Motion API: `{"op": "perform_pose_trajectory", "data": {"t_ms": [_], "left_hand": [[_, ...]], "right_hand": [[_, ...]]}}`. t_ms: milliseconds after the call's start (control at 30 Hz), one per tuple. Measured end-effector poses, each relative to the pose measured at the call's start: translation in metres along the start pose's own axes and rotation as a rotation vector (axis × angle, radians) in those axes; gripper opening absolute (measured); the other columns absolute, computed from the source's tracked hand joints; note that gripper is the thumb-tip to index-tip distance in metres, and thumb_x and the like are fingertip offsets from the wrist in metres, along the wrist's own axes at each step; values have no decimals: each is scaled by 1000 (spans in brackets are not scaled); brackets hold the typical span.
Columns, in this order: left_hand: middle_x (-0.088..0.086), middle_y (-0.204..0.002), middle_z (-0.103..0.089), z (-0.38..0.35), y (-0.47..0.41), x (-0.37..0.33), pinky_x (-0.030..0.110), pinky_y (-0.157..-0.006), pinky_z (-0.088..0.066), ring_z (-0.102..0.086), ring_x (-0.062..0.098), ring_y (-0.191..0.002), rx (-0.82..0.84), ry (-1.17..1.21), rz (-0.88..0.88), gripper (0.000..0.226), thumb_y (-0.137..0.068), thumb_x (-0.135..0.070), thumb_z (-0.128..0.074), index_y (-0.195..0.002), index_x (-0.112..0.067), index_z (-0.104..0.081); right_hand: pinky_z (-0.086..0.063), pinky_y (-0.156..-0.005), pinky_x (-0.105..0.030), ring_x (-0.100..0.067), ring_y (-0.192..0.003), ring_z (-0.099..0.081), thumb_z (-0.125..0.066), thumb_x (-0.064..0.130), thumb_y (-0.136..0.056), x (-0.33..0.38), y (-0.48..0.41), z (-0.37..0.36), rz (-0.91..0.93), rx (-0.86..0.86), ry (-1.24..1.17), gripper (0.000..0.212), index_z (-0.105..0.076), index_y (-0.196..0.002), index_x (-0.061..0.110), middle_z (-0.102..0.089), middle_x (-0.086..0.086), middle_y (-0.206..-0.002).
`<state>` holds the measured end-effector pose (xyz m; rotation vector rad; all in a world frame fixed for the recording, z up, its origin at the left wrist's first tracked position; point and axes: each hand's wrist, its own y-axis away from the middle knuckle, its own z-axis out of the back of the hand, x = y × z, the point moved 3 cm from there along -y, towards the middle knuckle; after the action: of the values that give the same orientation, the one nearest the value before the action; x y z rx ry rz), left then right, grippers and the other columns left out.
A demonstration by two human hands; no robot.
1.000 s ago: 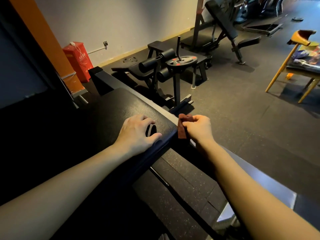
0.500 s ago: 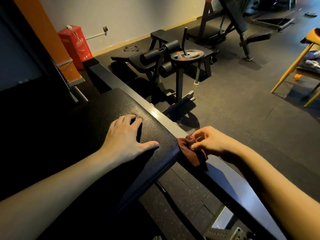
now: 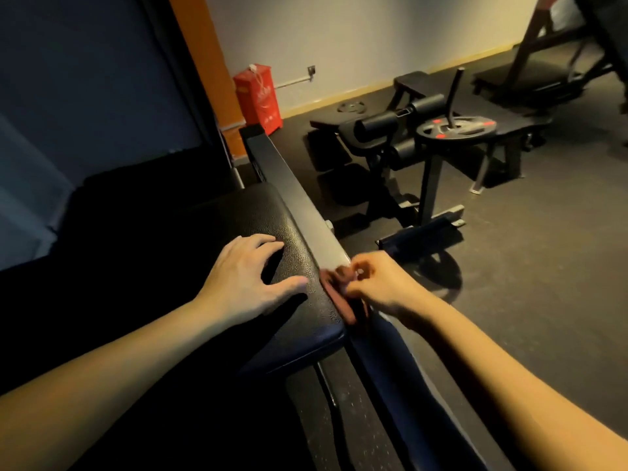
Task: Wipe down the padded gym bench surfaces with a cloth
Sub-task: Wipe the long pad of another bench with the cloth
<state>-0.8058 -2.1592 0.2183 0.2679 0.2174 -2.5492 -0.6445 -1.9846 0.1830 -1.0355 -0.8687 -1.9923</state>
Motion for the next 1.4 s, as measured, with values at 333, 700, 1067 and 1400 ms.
{"op": "perform_pose_trajectory", "data": {"t_ms": [333,700,1067,1400], "left_hand": [[2,-134,-60,-18,-4,-12,49,-122,-27,-53,22,-131,-191,-153,-31,63,-94,-62,-49,-132,-14,-67],[0,-138,-56,-20,-7,-10,49,-123,-25,-50,21,-134,-128,-119,-41,58,-97,-53,-43,-138,-15,-61],[-2,-138,-54,-18,-7,-13,47,-122,-26,-48,18,-134,-101,-126,-22,58,-97,-53,-43,-140,-18,-59],[1,-137,-53,-20,-8,-10,47,-123,-24,-49,22,-133,-102,-120,-16,57,-95,-52,-45,-139,-17,-58]], "right_hand": [[-42,-52,-24,-4,-60,-54,-84,26,-77,16,-84,-13,93,52,-109,26,-67,-63,13,-60,9,-59],[-49,-71,-30,-11,-76,-61,-76,13,-73,20,-182,-26,301,36,-285,16,-64,-77,23,-67,3,-76],[-47,-56,-26,-12,-63,-60,-76,4,-78,6,-122,32,186,172,-119,14,-68,-76,15,-64,-3,-67],[-55,-80,-38,-25,-93,-67,-76,13,-83,44,-200,-32,216,-46,-190,24,-55,-87,23,-71,-7,-97]]}}
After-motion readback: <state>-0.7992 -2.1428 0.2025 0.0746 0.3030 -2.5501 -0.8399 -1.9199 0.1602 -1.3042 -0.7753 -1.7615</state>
